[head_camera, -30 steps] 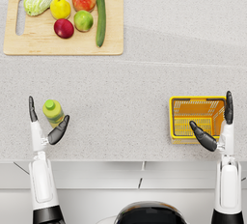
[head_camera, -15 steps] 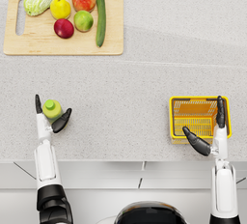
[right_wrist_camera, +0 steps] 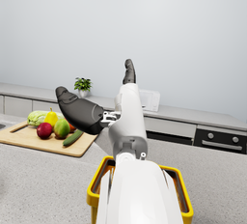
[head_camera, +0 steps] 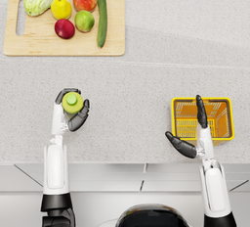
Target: Pick up the green tea and place it into the yellow basket
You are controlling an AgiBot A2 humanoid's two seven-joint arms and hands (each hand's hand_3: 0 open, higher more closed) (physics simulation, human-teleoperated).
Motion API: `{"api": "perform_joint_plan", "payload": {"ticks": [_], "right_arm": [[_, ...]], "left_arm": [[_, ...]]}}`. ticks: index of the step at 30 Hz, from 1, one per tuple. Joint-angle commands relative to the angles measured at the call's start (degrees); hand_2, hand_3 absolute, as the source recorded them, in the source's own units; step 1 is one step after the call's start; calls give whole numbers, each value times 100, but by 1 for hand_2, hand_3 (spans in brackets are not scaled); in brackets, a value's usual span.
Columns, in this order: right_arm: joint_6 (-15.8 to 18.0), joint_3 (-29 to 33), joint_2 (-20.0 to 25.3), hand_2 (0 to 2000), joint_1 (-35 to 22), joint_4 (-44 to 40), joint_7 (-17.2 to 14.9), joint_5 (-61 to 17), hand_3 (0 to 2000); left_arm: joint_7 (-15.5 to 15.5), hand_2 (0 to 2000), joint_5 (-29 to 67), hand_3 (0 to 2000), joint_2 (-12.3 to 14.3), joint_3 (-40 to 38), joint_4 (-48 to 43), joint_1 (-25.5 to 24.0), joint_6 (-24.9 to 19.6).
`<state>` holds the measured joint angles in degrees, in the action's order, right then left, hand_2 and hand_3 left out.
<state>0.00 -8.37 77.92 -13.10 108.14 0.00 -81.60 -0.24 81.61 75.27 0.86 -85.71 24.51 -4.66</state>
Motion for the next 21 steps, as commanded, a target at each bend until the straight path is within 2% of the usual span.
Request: {"api": "perform_joint_plan", "payload": {"ticks": [1, 6, 9, 12, 18, 20, 21], "right_arm": [[0, -533, 248, 0, -369, -178, 0, 0, 0], [0, -968, 589, 0, -762, -473, 0, -1084, 0], [0, -1276, 778, 0, -972, -794, 0, -1295, 0], [0, -1433, 955, 0, -1182, -1110, 0, -1373, 0], [-5, -1373, 1152, 0, -1437, -1297, -1, -1416, 0], [230, -1318, 1110, 0, -1411, -1229, 0, -1420, 0], [332, -1286, 1092, 1361, -1399, -1213, -2, -1421, 327]], "left_arm": [[-6, 2000, -1, 2000, 96, 355, -967, 414, -15], [-29, 2000, -2, 2000, 399, 1123, -1393, 739, -56], [-36, 2000, -2, 2000, 706, 1846, -1526, 920, -60], [-39, 2000, -2, 2000, 886, 2452, -1497, 960, -44], [-36, 2000, 7, 2000, 959, 3048, -1324, 894, -36], [-27, 2000, 22, 2000, 848, 3154, -1321, 850, 52], [-18, 2000, 24, 2000, 801, 3121, -1320, 836, 101]]}}
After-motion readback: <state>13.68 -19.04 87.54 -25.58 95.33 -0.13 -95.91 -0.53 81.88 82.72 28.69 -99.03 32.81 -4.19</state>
